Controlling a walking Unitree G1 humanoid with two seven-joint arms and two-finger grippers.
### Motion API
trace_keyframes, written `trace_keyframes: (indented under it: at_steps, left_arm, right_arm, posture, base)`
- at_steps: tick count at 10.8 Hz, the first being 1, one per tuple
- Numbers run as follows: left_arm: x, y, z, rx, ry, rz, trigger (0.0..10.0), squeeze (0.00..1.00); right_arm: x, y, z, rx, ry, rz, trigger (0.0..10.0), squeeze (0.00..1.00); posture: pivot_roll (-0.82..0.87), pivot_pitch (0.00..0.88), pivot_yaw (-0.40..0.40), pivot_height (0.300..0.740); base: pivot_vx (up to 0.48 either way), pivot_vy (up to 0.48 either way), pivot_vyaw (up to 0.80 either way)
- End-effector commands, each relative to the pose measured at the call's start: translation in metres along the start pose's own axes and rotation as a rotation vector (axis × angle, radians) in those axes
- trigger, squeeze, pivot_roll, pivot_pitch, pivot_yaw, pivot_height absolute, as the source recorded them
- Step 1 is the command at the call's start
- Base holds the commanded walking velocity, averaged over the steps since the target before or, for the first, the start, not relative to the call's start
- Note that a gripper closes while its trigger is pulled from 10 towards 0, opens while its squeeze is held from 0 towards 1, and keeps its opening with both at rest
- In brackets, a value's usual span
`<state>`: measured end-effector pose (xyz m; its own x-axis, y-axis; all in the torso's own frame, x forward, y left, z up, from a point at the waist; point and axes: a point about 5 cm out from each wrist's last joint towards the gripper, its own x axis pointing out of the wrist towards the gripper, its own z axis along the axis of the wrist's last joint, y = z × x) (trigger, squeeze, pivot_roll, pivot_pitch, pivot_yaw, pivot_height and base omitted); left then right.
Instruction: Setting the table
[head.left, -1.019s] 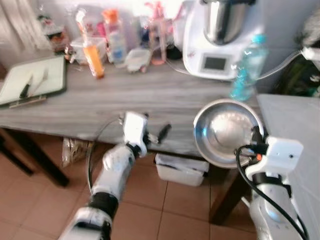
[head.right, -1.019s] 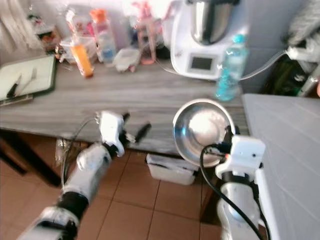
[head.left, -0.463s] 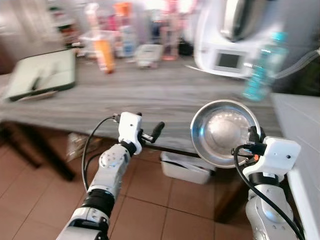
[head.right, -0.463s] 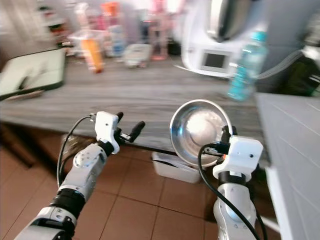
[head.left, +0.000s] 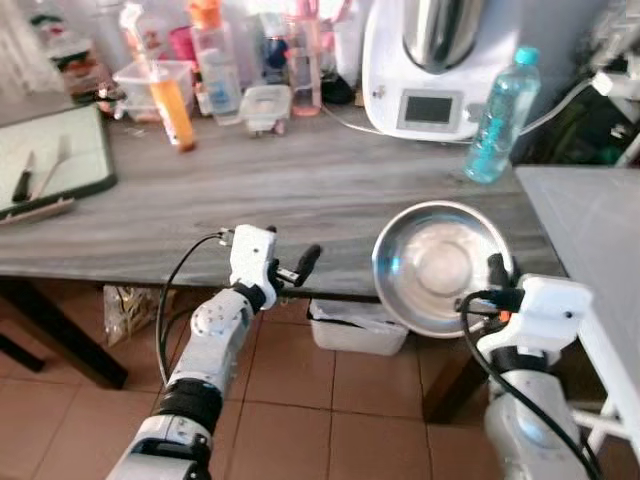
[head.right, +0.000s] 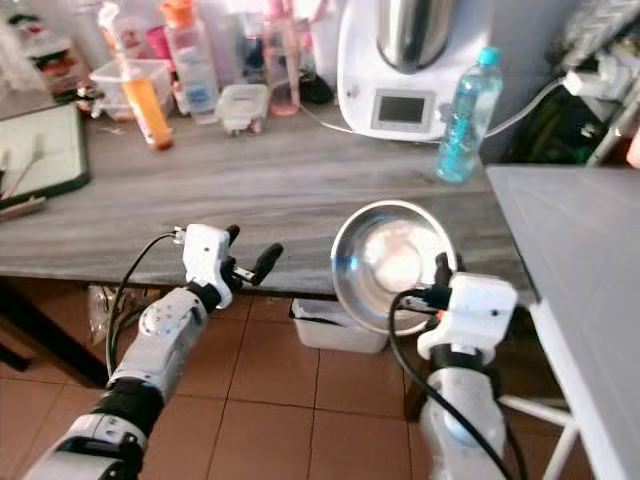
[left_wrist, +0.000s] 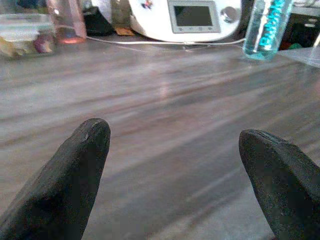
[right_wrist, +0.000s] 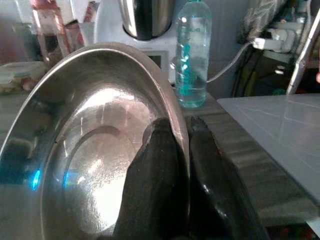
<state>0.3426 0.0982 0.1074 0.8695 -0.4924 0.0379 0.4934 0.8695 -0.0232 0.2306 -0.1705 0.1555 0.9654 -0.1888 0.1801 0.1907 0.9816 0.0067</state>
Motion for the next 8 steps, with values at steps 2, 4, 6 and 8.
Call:
trace_keyframes:
  at_steps: [2,4,6,8]
  left_arm:
    - [-0.0017,0.0014,-0.0022,0.008,0.015,0.003,10.0,0.0]
    - [-0.0023,0.0005,-0.0032,0.009,0.017,0.002,10.0,0.0]
    - [-0.002,-0.0009,-0.0035,0.009,0.017,0.001,10.0,0.0]
    - [-0.0021,-0.0024,-0.0018,0.01,-0.005,-0.001,10.0,0.0]
  right_arm:
    - [0.0014,0.0016,0.0049,0.006,-0.018,0.009,10.0,0.0]
    - [0.0016,0.0024,0.0046,0.005,-0.019,0.015,10.0,0.0]
    - [0.0015,0.0015,0.0046,0.005,-0.019,0.015,10.0,0.0]
    - [0.0016,0.0005,0.0052,0.002,-0.021,0.015,10.0,0.0]
  posture:
    - [0.0,0.08,0.055,0.74]
    - [0.0,0.077,0.055,0.74]
    - [0.0,0.079,0.053,0.74]
    - [0.0,0.081,0.05,0.74]
  base:
    - [0.0,0.347,0.0]
    - [0.0,0.345,0.0]
    - [0.0,0.345,0.0]
    - [0.0,0.0,0.0]
